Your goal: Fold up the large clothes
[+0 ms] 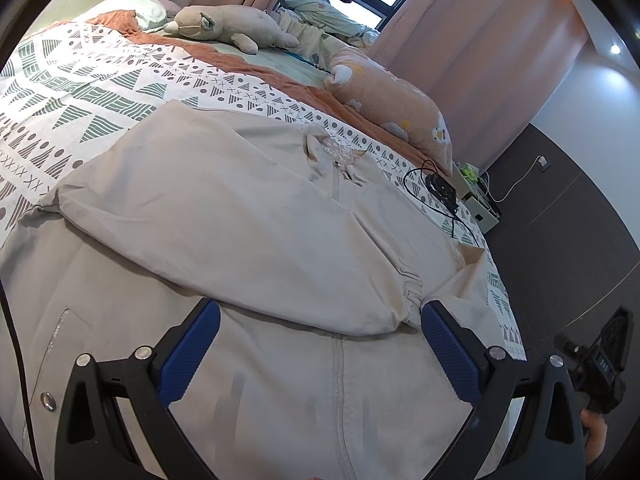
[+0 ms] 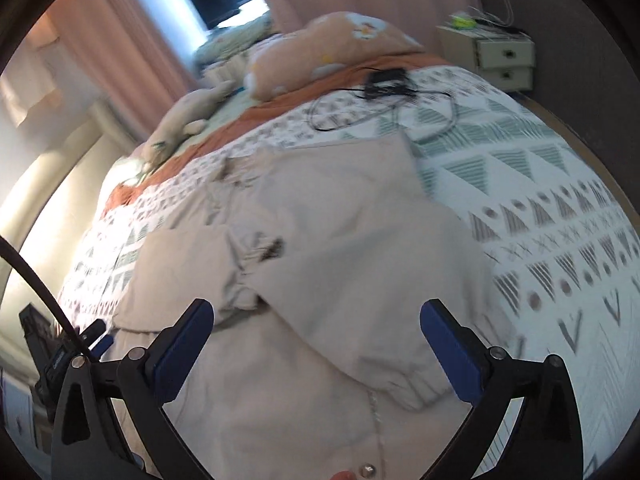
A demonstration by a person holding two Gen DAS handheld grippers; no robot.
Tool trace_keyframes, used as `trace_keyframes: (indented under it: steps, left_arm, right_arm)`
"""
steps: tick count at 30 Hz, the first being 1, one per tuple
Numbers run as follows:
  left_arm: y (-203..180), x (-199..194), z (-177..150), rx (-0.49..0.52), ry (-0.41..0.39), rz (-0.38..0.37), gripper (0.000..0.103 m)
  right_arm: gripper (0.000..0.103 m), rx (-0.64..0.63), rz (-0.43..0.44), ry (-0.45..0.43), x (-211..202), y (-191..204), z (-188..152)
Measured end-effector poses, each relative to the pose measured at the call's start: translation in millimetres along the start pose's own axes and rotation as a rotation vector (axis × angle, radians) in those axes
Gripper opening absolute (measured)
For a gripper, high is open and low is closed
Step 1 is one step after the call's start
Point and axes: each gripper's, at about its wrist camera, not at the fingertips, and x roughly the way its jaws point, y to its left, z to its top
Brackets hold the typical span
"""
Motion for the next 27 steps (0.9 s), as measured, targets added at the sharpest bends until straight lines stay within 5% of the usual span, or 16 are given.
trace_keyframes:
  steps: [6, 10, 13, 20, 27]
  left_arm:
    - [-2, 1, -2, 0.001, 0.007, -0.004, 0.102]
    - [-1, -1, -1, -0.007, 0.001, -0.009, 0.102]
    - [1, -1, -1, -0.009, -0.012, -0.011, 0.102]
    - [12, 5, -15, 0.012, 0.0, 0.085, 0.102]
    - [27, 9, -23, -0.011, 0.019, 0.107, 0.103]
  right_arm:
    - [0.103, 0.225, -0.059, 0.058, 7, -50, -37]
    - [0.077, 0.275, -0.059, 0.116, 31, -54, -45]
    - [0.068, 0.305, -0.092, 0.149, 53, -58, -39]
    - [0.006, 0.325, -0.149, 0.104, 75, -62, -33]
    - [0.002, 0.241, -0.206, 0.006, 30, -36, -32]
